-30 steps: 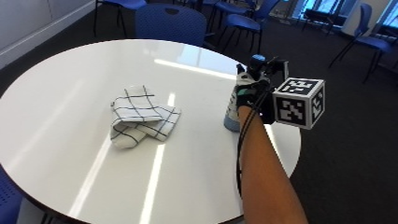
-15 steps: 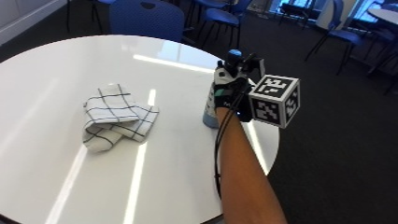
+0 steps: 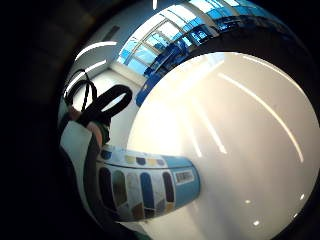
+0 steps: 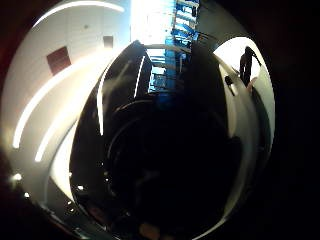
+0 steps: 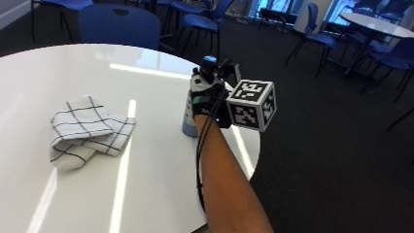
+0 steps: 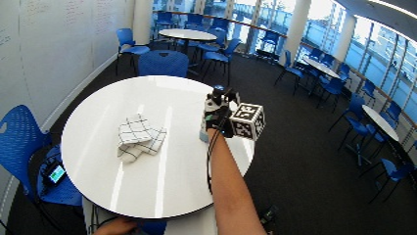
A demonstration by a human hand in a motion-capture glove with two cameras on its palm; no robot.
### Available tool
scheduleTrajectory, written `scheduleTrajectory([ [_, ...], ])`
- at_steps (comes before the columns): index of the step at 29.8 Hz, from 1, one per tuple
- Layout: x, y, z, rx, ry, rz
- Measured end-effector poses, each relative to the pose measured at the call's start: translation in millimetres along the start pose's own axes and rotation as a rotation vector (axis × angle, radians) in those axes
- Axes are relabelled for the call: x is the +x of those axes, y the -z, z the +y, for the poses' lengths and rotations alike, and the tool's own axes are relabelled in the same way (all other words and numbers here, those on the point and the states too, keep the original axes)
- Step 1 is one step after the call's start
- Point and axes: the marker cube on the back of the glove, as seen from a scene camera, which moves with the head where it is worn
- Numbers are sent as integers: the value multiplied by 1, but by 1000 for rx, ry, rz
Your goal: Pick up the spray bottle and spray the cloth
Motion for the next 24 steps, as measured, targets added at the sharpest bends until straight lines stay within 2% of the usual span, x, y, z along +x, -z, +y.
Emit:
scheduleTrajectory([
  [6,-10,-31,13,-109,3,-45],
  [15,-12,-40,24,-233,-24,-24],
  [19,-31,-45,33,-370,-10,-20],
  [24,-78,-48,56,-649,59,73],
])
